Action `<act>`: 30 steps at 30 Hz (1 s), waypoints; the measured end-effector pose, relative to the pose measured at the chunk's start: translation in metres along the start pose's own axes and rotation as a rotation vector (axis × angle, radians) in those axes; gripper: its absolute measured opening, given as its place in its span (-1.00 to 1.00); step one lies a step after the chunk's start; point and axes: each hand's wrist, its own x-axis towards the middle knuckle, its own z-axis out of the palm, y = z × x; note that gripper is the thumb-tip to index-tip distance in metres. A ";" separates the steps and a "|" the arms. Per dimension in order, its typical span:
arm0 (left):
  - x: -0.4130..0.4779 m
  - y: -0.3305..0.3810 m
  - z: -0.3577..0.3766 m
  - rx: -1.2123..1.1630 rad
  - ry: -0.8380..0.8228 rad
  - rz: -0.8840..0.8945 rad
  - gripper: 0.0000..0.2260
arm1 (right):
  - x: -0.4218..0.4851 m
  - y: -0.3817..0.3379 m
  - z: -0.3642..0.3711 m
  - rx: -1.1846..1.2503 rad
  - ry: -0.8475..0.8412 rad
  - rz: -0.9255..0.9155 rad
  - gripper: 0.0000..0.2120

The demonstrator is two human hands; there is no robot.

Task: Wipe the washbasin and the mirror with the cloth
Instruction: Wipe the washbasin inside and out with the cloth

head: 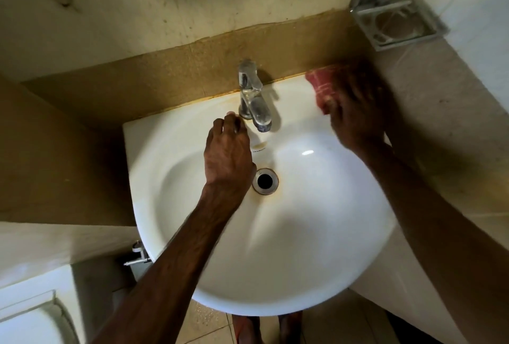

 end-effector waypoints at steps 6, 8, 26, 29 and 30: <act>0.003 0.000 -0.011 0.010 -0.048 0.000 -0.40 | -0.009 -0.049 0.009 0.062 -0.017 0.079 -0.50; 0.007 -0.005 -0.015 -0.001 -0.060 0.018 -0.42 | -0.022 -0.078 0.013 0.126 0.007 -0.110 -0.53; 0.024 -0.058 -0.028 -0.368 0.025 0.206 -0.63 | -0.087 -0.183 0.020 0.223 -0.023 -0.310 -0.52; 0.021 -0.059 -0.023 -0.363 0.028 0.190 -0.65 | -0.071 -0.160 0.021 0.170 -0.058 -0.394 -0.46; 0.021 -0.057 -0.020 -0.345 0.028 0.185 -0.68 | -0.067 -0.147 0.018 0.131 -0.091 -0.433 -0.41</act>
